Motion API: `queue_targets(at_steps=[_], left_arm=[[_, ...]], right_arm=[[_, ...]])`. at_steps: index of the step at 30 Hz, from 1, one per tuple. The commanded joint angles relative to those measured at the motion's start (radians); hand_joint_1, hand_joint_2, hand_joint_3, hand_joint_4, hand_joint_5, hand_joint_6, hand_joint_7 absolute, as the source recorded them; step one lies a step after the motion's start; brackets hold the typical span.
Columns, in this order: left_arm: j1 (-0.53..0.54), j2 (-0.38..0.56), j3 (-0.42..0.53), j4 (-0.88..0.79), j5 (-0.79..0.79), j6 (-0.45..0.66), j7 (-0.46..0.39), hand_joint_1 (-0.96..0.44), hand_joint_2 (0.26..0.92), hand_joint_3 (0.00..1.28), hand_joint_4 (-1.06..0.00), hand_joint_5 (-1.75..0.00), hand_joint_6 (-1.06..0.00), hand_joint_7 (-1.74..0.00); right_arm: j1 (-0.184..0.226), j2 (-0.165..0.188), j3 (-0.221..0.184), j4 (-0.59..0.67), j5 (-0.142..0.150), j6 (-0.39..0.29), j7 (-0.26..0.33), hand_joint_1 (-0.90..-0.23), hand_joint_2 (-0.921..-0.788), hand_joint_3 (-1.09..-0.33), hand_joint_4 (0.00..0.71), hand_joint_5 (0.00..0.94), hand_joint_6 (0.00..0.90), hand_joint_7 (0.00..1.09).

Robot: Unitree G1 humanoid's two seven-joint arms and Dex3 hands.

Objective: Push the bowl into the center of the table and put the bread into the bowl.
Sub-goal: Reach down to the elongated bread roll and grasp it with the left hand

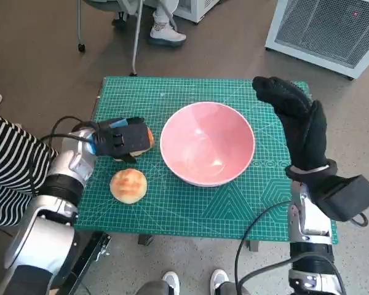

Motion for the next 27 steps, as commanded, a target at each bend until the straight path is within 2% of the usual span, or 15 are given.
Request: queue_targets(at_steps=[1, 7, 10, 13, 14, 16, 17, 18, 19, 21, 22, 23, 24, 25, 27], left_arm=[[0.01, -0.016, -0.018, 0.016, 0.025, 0.02, 0.042, -0.33, 0.771, 0.01, -0.14, -0.03, -0.19, -0.03], [0.03, -0.03, -0.026, 0.021, 0.039, 0.031, 0.091, -0.26, 0.789, 0.01, -0.22, -0.04, -0.27, -0.05], [0.036, -0.037, -0.031, 0.025, 0.042, 0.039, 0.114, -0.22, 0.799, 0.01, -0.31, -0.04, -0.34, -0.05], [0.041, -0.038, -0.036, 0.025, 0.046, 0.04, 0.135, -0.16, 0.814, 0.01, -0.49, -0.09, -0.44, -0.07], [0.043, -0.037, -0.038, 0.025, 0.048, 0.037, 0.146, -0.15, 0.816, 0.01, -0.52, -0.1, -0.46, -0.08], [0.047, -0.035, -0.041, 0.025, 0.052, 0.03, 0.164, -0.11, 0.829, 0.01, -0.67, -0.18, -0.54, -0.09], [0.048, -0.034, -0.042, 0.024, 0.053, 0.027, 0.171, -0.02, 0.847, 0.02, -0.67, -0.39, -0.57, -0.1], [0.05, -0.031, -0.044, 0.02, 0.056, 0.021, 0.185, 0.12, 0.874, 0.04, -0.67, -0.7, -0.61, -0.11], [0.052, -0.028, -0.046, 0.018, 0.058, 0.016, 0.195, 0.21, 0.891, 0.04, -0.68, -0.88, -0.68, -0.14], [0.054, -0.023, -0.047, 0.013, 0.062, 0.005, 0.212, 0.29, 0.905, 0.04, -0.7, -1.04, -0.73, -0.17], [0.055, -0.018, -0.046, 0.009, 0.065, -0.006, 0.225, 0.23, 0.908, 0.04, -0.7, -1.06, -0.72, -0.36], [0.056, -0.015, -0.045, 0.006, 0.067, -0.014, 0.234, 0.15, 0.913, 0.04, -0.69, -1.1, -0.7, -0.65], [0.056, -0.009, -0.043, 0.003, 0.068, -0.025, 0.248, 0.1, 0.916, 0.05, -0.68, -1.13, -0.69, -0.83], [0.056, -0.005, -0.041, 0.001, 0.068, -0.032, 0.257, 0.06, 0.917, 0.05, -0.68, -1.14, -0.68, -0.94], [0.054, 0.001, -0.038, -0.004, 0.069, -0.044, 0.276, 0.03, 0.913, 0.06, -0.68, -1.21, -0.68, -0.97]], right_arm=[[0.022, -0.005, -0.004, 0.005, 0.008, 0.017, 0.006, -0.813, -0.921, -0.763, 0.217, 0.002, 0.036, 0.63], [0.025, -0.006, -0.005, -0.001, 0.011, 0.023, 0.006, -0.814, -0.921, -0.763, 0.218, 0.002, 0.036, 0.63], [0.025, -0.006, -0.006, -0.001, 0.015, 0.027, 0.007, -0.814, -0.921, -0.762, 0.218, 0.002, 0.036, 0.63], [0.027, -0.005, -0.005, -0.005, 0.017, 0.032, 0.007, -0.814, -0.921, -0.763, 0.217, 0.001, 0.034, 0.62], [0.027, -0.004, -0.005, -0.006, 0.016, 0.032, 0.007, -0.814, -0.921, -0.763, 0.217, 0.001, 0.034, 0.62], [0.028, -0.003, -0.004, -0.007, 0.016, 0.034, 0.007, -0.814, -0.921, -0.763, 0.217, 0.001, 0.033, 0.62], [0.028, -0.003, -0.004, -0.008, 0.016, 0.034, 0.007, -0.814, -0.921, -0.763, 0.217, 0.001, 0.033, 0.62], [0.028, -0.002, -0.004, -0.007, 0.015, 0.035, 0.007, -0.814, -0.921, -0.764, 0.217, 0.001, 0.033, 0.62], [0.029, -0.002, -0.004, -0.007, 0.015, 0.035, 0.006, -0.814, -0.921, -0.764, 0.217, 0.001, 0.033, 0.62], [0.029, -0.001, -0.003, -0.007, 0.015, 0.035, 0.006, -0.814, -0.921, -0.764, 0.217, 0.001, 0.033, 0.62], [0.03, -0.001, -0.003, -0.006, 0.015, 0.035, 0.007, -0.814, -0.921, -0.764, 0.217, 0.001, 0.033, 0.62], [0.03, -0.001, -0.003, -0.006, 0.016, 0.036, 0.007, -0.813, -0.921, -0.764, 0.216, 0.001, 0.032, 0.62], [0.03, 0.0, -0.003, -0.005, 0.017, 0.036, 0.008, -0.813, -0.921, -0.764, 0.216, 0.001, 0.032, 0.62], [0.031, 0.0, -0.003, -0.005, 0.017, 0.036, 0.009, -0.813, -0.921, -0.764, 0.216, 0.001, 0.032, 0.62], [0.031, 0.001, -0.003, -0.004, 0.017, 0.035, 0.009, -0.812, -0.921, -0.765, 0.218, 0.001, 0.031, 0.62]])
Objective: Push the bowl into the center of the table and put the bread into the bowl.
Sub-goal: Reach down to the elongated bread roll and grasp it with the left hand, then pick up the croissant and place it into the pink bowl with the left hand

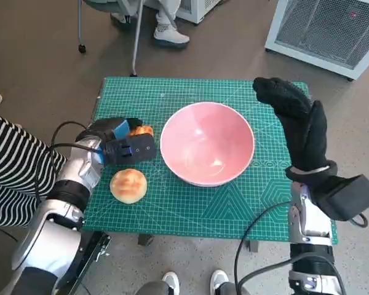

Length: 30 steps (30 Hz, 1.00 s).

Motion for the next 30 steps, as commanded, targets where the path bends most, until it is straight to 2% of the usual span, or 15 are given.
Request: queue_targets(at_steps=[1, 5, 12, 18, 30], left_arm=[[0.021, 0.022, 0.001, -0.012, 0.006, -0.034, 0.035, 0.02, 0.91, 0.07, -0.69, -1.25, -0.69, -0.95], [0.013, 0.035, 0.016, -0.023, -0.004, -0.061, 0.063, 0.01, 0.914, 0.06, -0.72, -1.26, -0.67, -0.97], [-0.002, 0.056, 0.049, -0.068, -0.02, -0.088, 0.086, 0.0, 0.913, 0.05, -0.77, -1.16, -0.63, -1.08], [-0.002, 0.081, 0.095, -0.162, -0.039, -0.099, 0.087, 0.0, 0.919, 0.05, -0.77, -1.13, -0.61, -1.13], [0.079, 0.119, 0.2, -0.558, -0.077, -0.069, 0.057, 0.0, 0.92, 0.04, -0.77, -1.07, -0.59, -1.19]], right_arm=[[0.025, 0.001, -0.001, 0.004, 0.01, 0.016, 0.008, -0.811, -0.921, -0.765, 0.219, 0.002, 0.031, 0.62], [0.027, 0.003, 0.0, 0.002, 0.01, 0.017, 0.008, -0.809, -0.921, -0.765, 0.222, 0.003, 0.028, 0.62], [0.031, 0.002, 0.002, -0.001, 0.007, 0.017, 0.007, -0.804, -0.921, -0.768, 0.23, 0.007, 0.02, 0.62], [0.033, -0.001, -0.001, 0.001, 0.011, 0.016, 0.011, -0.801, -0.921, -0.77, 0.235, 0.009, 0.016, 0.62], [0.034, -0.008, -0.012, 0.005, 0.027, 0.022, 0.024, -0.815, -0.921, -0.762, 0.246, 0.013, 0.019, 0.62]])
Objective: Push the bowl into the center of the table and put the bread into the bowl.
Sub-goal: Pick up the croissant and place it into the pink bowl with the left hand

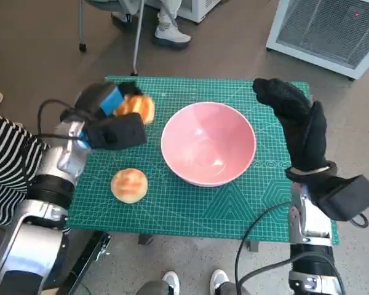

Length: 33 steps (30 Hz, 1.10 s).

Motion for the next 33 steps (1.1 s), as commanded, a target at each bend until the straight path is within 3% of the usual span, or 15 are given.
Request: queue_targets(at_steps=[1, 9, 15, 29, 33], left_arm=[[0.053, 0.011, 0.045, -0.182, -0.031, 0.005, -0.019, 0.0, 0.92, 0.04, -0.77, -1.07, -0.59, -1.2], [0.114, -0.024, 0.065, -0.449, -0.04, 0.023, -0.06, 0.0, 0.92, 0.03, -0.79, -1.04, -0.6, -1.2], [0.128, -0.071, 0.037, -0.552, -0.018, 0.038, -0.096, 0.0, 0.92, 0.03, -0.8, -1.04, -0.59, -1.2], [0.079, -0.16, -0.06, -0.369, 0.01, -0.08, -0.13, 0.0, 0.92, 0.02, -0.83, -1.03, -0.61, -1.15], [0.062, -0.19, -0.08, -0.29, -0.004, -0.1, -0.171, 0.0, 0.92, 0.09, -0.75, -1.11, -0.52, -1.25]], right_arm=[[0.03, -0.007, -0.01, 0.004, 0.021, 0.022, 0.013, -0.816, -0.921, -0.762, 0.247, 0.013, 0.019, 0.62], [0.035, -0.007, -0.009, -0.004, 0.024, 0.025, 0.014, -0.817, -0.921, -0.763, 0.247, 0.011, 0.019, 0.62], [0.038, -0.007, -0.01, -0.001, 0.025, 0.024, 0.014, -0.817, -0.921, -0.764, 0.247, 0.01, 0.018, 0.62], [0.056, -0.008, -0.013, -0.019, 0.026, 0.027, 0.011, -0.813, -0.921, -0.765, 0.247, 0.008, 0.017, 0.62], [0.065, -0.009, -0.014, -0.033, 0.024, 0.029, 0.006, -0.822, -0.921, -0.762, 0.249, 0.009, 0.017, 0.62]])
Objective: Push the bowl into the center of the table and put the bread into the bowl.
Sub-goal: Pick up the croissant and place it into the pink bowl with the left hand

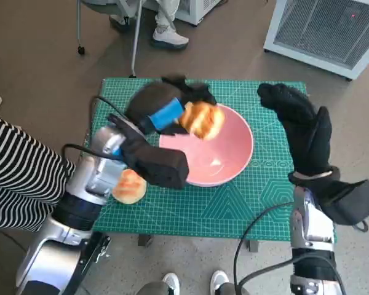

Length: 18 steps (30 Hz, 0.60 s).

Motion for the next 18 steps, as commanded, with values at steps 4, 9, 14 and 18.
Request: queue_targets(at_steps=[4, 9, 14, 18], left_arm=[[-0.056, -0.049, -0.029, 0.154, -0.046, -0.036, -0.119, -0.08, 0.833, 0.03, -0.65, -0.4, -0.5, -0.55], [-0.077, -0.07, -0.035, 0.243, -0.077, -0.033, -0.22, -0.15, 0.792, 0.01, -0.41, -0.07, -0.4, -0.16], [-0.095, -0.083, -0.044, 0.298, -0.077, -0.02, -0.274, -0.21, 0.774, 0.0, -0.25, -0.01, -0.33, -0.05], [-0.097, -0.084, -0.046, 0.322, -0.071, -0.02, -0.279, -0.23, 0.772, 0.0, -0.19, 0.0, -0.3, -0.03]], right_arm=[[0.036, -0.007, -0.005, -0.022, -0.002, 0.023, -0.004, -0.824, -0.921, -0.758, 0.251, 0.009, 0.019, 0.62], [0.042, -0.005, -0.009, -0.032, -0.001, 0.027, -0.008, -0.822, -0.921, -0.755, 0.252, 0.009, 0.021, 0.62], [0.048, -0.003, -0.011, -0.039, -0.005, 0.027, -0.014, -0.823, -0.921, -0.753, 0.253, 0.009, 0.023, 0.61], [0.052, 0.0, -0.011, -0.045, -0.005, 0.029, -0.018, -0.823, -0.921, -0.751, 0.253, 0.008, 0.024, 0.61]])
